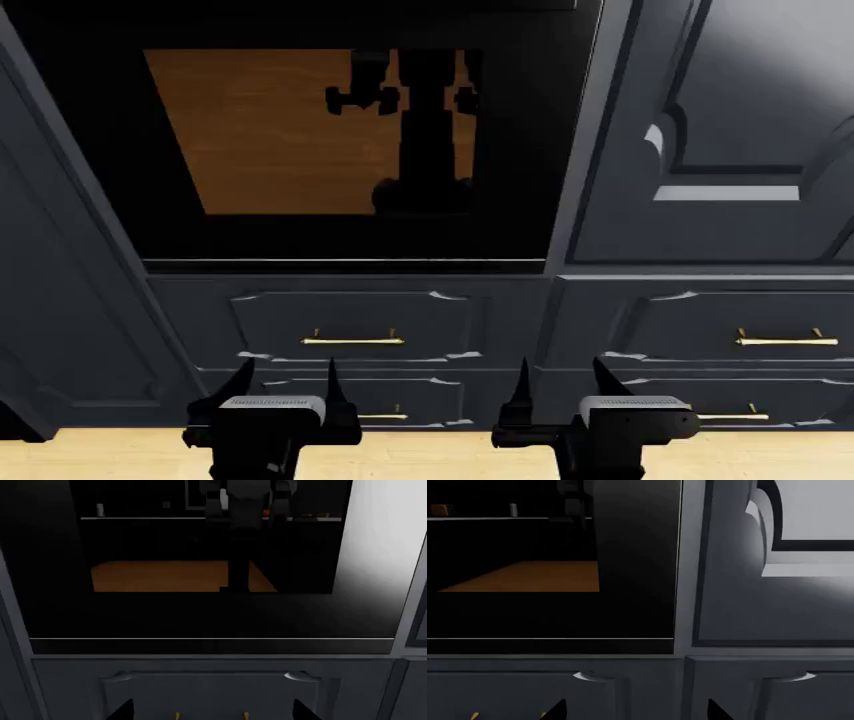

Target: Open the microwave door

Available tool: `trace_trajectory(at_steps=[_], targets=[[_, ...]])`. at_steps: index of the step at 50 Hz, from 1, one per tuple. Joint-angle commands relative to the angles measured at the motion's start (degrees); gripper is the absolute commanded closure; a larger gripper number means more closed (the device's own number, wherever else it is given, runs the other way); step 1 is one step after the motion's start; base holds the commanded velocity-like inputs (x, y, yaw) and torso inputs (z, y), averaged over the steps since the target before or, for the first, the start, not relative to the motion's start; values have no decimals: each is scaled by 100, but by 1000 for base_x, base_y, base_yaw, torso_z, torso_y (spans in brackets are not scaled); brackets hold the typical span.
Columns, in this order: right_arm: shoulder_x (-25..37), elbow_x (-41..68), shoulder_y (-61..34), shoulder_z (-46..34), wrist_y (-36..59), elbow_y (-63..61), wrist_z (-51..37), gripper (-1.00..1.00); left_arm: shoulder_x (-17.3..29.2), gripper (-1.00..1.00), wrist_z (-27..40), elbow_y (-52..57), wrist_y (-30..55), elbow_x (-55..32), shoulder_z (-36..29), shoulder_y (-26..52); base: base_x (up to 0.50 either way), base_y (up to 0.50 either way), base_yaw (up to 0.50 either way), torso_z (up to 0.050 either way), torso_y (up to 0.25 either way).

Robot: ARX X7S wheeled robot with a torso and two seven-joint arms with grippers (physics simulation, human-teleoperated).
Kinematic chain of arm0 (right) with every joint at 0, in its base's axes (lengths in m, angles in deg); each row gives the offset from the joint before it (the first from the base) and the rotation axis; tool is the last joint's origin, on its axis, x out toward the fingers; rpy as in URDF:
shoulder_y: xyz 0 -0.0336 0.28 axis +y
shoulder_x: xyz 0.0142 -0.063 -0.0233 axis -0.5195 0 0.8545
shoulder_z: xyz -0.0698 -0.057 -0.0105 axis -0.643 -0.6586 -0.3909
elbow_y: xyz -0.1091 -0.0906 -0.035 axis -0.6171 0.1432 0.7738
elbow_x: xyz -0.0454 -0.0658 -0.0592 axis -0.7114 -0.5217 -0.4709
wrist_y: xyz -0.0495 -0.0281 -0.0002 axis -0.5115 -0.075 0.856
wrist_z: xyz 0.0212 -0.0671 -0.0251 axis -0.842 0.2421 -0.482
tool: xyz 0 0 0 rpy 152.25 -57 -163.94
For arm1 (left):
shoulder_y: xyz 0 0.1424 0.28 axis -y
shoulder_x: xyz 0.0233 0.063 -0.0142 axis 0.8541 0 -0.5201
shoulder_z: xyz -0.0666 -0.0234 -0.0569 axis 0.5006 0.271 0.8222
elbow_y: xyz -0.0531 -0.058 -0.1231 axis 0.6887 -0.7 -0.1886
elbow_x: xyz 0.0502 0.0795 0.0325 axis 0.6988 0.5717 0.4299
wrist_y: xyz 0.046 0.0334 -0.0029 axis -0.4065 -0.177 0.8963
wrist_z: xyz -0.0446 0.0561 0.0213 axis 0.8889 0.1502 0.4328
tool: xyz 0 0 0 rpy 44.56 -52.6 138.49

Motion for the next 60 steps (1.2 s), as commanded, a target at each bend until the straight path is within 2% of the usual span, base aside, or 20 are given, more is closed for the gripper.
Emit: trace_trajectory(at_steps=[1, 9, 12, 15, 18, 23, 29, 31, 32, 34, 36, 39, 41, 42, 43, 51, 60], targets=[[88, 71, -7, -120, -9, 19, -123, -100, 91, -100, 106, 21, 0, -89, -106, -8, 0, 0, 0, 0, 0], [248, -48, 55, -378, 134, -173, -412, -100, 302, -100, 233, 405, 161, -182, -286, -116, 0, 0, 0, 5, 0], [284, 101, 163, -369, 517, -697, -416, -100, 369, -100, 275, 1268, 771, -234, -300, -274, 0, 0, 0, 50, 0], [362, 147, 204, -386, 1374, -1704, -448, -100, 412, -100, 351, 2249, 1635, -371, -250, -348, 0, 0, 0, 50, 0], [434, 378, 93, -286, 2452, -2768, -438, -100, 473, -100, 444, 3246, 2769, -586, -130, -211, 0, 0, 0, 50, 0], [532, 753, -299, -82, 4043, -4112, -475, -100, 609, -100, 608, 4607, 4889, -1006, 148, 511, 0, 0, 0, 50, 0], [597, 1496, -1468, 585, 6484, -5482, -484, -100, 534, -100, 606, 5983, 8209, -1840, 1011, 2341, 0, 0, 0, 50, 0], [633, 1729, -2067, 849, 7396, -5871, -466, -100, 720, -100, 1269, 5997, 8984, -3143, 1576, 3020, 0, 0, 0, 50, 0], [712, 1976, -2372, 975, 7760, -5994, -565, -100, 941, -100, 2017, 5811, 8998, -4003, 1883, 3142, 0, 0, 0, 50, 0], [1131, 3484, -2974, 1422, 8249, -5998, -1550, -100, 1605, -100, 3736, 4943, 8990, -5722, 2331, 3765, 0, 0, 0, 50, 0], [1375, 5203, -3736, 2046, 8988, -5990, -2632, -100, 2337, -100, 5455, 4230, 8461, -7441, 1813, 4447, 0, 0, 0, 50, 0], [2163, 7781, -4689, 2198, 8872, -5033, -5208, -100, 3115, -100, 7961, 3850, 7726, -10019, 1097, 5300, 0, 0, 0, 50, 0], [2675, 9500, -5173, 1771, 8397, -4647, -6688, -100, 3442, -100, 8298, 3707, 7418, -11738, 801, 5790, 0, 0, 0, 50, 0], [2860, 10360, -5386, 1597, 8247, -4544, -6977, -100, 3567, -100, 8421, 3655, 7311, -12021, 669, 6006, 0, 0, 0, 50, 0], [3023, 10642, -5584, 1452, 8094, -4434, -7204, -100, 3673, -100, 8516, 3601, 7224, -12172, 533, 6210, 0, 0, 0, 50, 0], [3837, 11725, -6993, 534, 7469, -3944, -8077, -100, 4230, -100, 8766, 3179, 6856, -12745, -108, 7378, 0, 0, 0, 50, 0], [4169, 12475, -8441, -191, 6918, -3395, -8465, -100, 4736, -100, 8859, 2568, 6642, -13079, -918, 8964, 0, 0, 0, 38, 0]])
